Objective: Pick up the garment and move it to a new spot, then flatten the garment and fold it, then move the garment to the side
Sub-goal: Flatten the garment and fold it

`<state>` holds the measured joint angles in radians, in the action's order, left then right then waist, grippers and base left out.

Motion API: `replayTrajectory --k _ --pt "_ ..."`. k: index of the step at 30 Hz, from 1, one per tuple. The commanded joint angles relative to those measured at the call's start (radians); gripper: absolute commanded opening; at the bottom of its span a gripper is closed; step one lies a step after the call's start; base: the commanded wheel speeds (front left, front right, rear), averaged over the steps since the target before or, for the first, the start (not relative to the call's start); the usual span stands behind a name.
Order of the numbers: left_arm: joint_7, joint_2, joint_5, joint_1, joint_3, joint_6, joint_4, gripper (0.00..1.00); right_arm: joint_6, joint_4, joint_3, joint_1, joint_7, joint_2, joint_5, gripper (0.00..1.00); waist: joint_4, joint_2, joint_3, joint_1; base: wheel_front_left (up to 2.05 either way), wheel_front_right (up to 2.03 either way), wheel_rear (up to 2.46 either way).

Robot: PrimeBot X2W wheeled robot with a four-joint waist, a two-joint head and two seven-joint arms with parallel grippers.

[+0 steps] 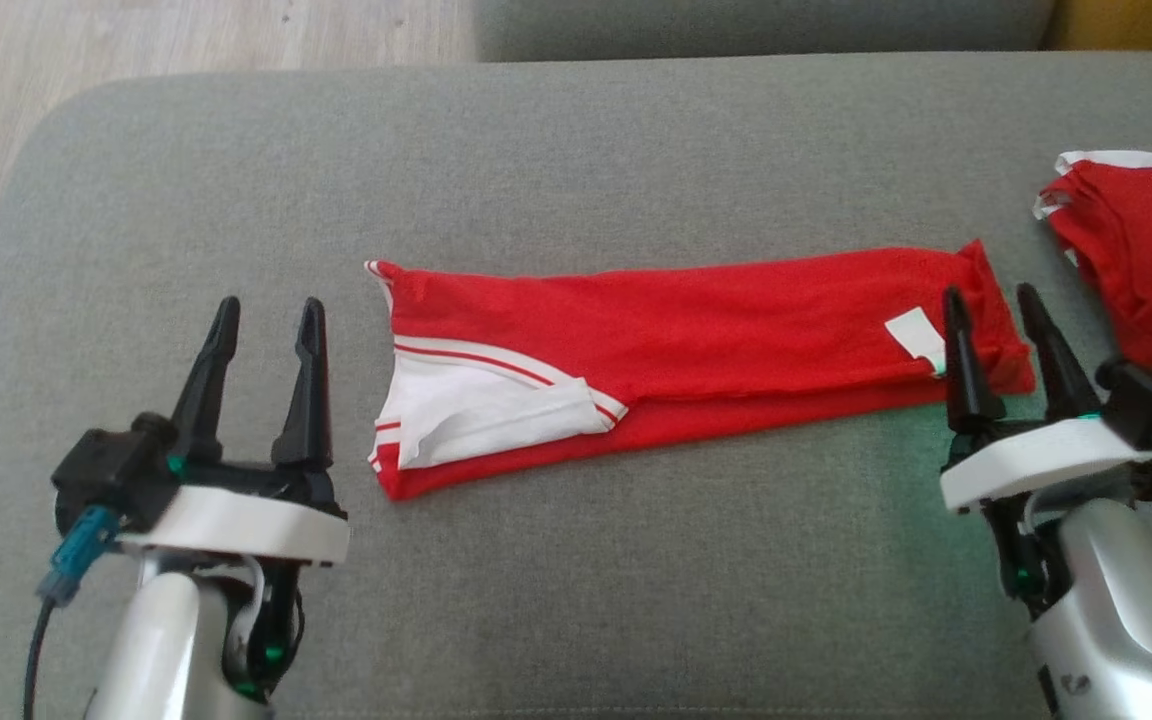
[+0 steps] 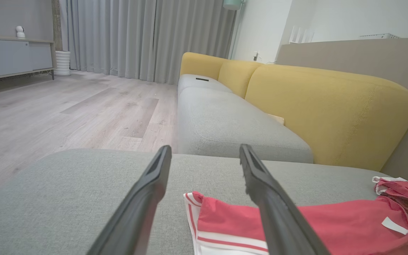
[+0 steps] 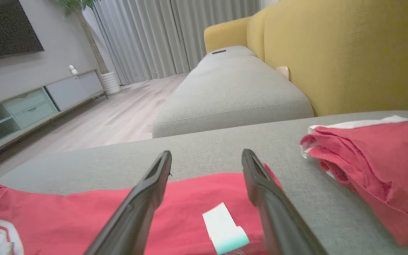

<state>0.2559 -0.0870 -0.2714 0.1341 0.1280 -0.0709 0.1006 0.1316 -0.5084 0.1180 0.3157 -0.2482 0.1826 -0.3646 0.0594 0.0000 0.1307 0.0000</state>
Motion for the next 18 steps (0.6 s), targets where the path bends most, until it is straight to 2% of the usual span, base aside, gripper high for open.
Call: replayTrajectory --k 1,8,12,18 --pt "0.006 -0.001 0.016 0.055 -0.05 -0.012 -0.027 1.0 -0.001 0.011 -0.006 0.039 -0.006 -0.006 0.026 1.0 0.006 0.0 0.009 0.0 0.0 0.0 0.0" --pt "0.006 0.025 0.043 0.076 -0.062 -0.046 -0.013 1.0 -0.001 -0.138 -0.176 0.101 0.056 -0.047 0.157 1.0 0.025 0.0 0.047 0.0 0.0 0.0 0.0" --pt "0.006 0.031 0.045 0.083 -0.051 -0.054 -0.002 1.0 -0.001 -0.223 -0.291 0.133 0.089 -0.075 0.236 1.0 0.038 0.0 0.067 0.0 0.0 0.0 0.0" --pt "0.006 0.034 0.043 0.09 -0.048 -0.058 0.008 1.0 -0.001 -0.301 -0.393 0.163 0.109 -0.1 0.318 1.0 0.047 0.0 0.081 0.0 0.0 0.0 0.0"
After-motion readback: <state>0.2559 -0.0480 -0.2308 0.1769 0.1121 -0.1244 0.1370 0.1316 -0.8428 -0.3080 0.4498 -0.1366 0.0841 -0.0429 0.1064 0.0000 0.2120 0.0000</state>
